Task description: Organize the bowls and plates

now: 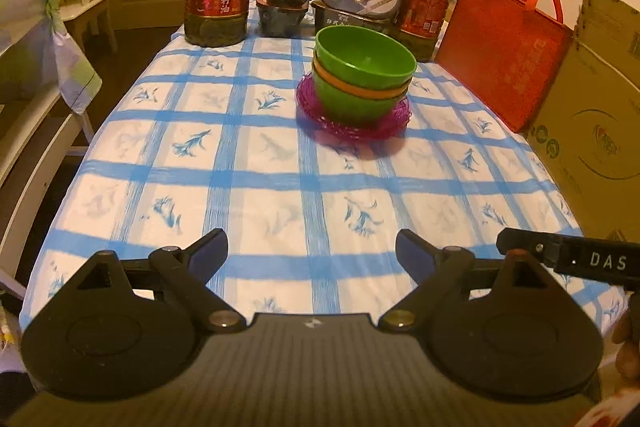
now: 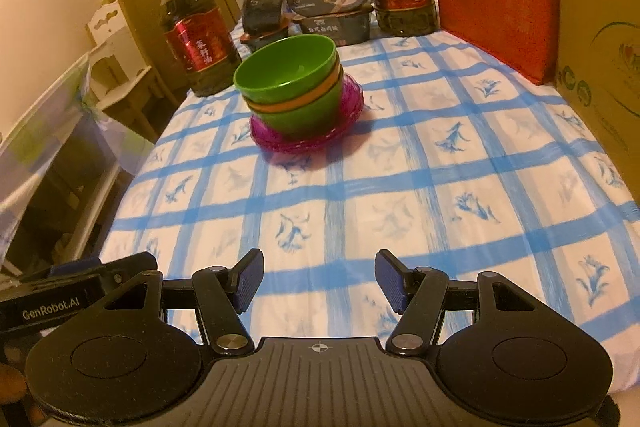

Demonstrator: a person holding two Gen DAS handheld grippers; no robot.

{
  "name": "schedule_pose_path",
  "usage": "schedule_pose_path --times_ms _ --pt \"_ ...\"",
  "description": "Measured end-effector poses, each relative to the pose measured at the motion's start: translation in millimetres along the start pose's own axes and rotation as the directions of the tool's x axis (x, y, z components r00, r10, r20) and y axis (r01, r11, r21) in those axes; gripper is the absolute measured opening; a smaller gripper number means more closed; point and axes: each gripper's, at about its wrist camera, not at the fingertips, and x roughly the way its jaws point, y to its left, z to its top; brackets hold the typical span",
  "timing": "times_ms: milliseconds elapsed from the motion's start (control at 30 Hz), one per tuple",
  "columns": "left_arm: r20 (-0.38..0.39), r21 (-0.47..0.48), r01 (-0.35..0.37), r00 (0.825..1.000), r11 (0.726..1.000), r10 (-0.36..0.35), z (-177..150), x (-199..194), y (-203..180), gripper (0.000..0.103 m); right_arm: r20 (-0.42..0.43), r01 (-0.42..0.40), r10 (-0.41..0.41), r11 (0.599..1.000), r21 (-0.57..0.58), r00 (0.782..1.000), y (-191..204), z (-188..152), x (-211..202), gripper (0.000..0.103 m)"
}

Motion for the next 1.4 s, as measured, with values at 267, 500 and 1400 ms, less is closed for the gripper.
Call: schedule_pose_path --times_ms 267,500,1400 --pt "-0.03 -0.018 0.012 0.999 1.0 -0.012 -28 -19 0 0.09 0.016 0.009 -0.008 0.999 -0.049 1.0 9 -30 -20 0.062" --pt "-0.012 -0.012 -0.013 1.0 1.0 0.013 -49 -37 -7 0.09 0.031 0.012 -0.009 0.997 -0.079 0.999 17 -50 -35 0.062" --pt "-0.01 -0.002 -0.012 1.0 1.0 0.012 -63 -41 -12 0.092 0.02 0.036 -0.034 0.995 -0.096 0.999 17 -67 -34 0.062"
